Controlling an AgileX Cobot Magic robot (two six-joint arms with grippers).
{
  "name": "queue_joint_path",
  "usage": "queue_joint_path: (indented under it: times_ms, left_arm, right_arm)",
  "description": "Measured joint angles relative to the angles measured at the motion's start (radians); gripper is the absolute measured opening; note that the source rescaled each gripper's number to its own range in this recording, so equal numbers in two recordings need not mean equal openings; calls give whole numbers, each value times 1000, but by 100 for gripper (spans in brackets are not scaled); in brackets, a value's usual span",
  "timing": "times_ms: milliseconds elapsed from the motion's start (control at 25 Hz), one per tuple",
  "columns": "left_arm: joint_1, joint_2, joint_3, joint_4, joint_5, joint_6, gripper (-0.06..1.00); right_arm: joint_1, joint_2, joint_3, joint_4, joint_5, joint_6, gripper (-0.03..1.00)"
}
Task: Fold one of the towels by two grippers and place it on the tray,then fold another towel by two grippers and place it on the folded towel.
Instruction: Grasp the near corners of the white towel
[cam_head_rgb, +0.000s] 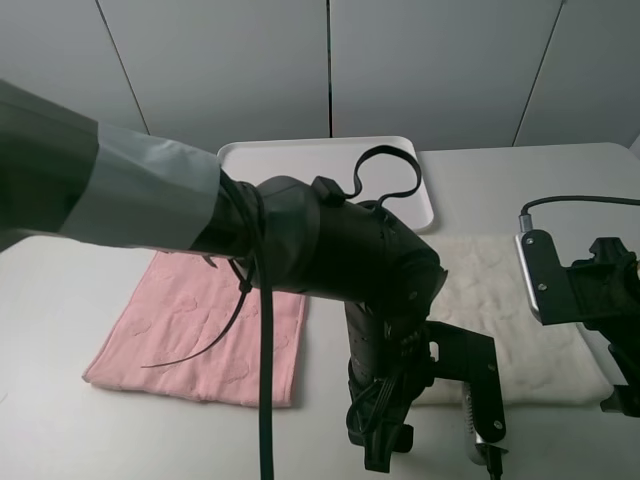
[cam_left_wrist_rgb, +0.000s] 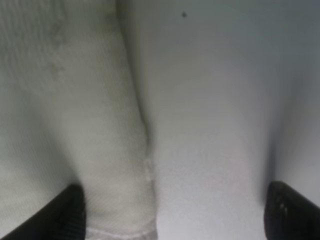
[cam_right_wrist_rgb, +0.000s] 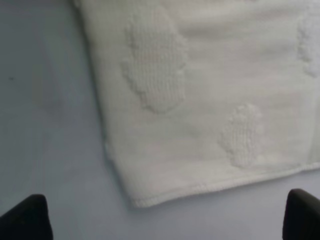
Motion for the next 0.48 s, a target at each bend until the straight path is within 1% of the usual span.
queue_joint_path:
  times_ms: [200, 480]
  left_arm:
    - [0, 0, 0, 0, 0, -2, 99]
    - [0, 0, 0, 0, 0, -2, 99]
  right_arm:
    - [0, 42, 30, 0, -7, -2, 100]
    - [0, 137, 31, 2, -14, 4, 100]
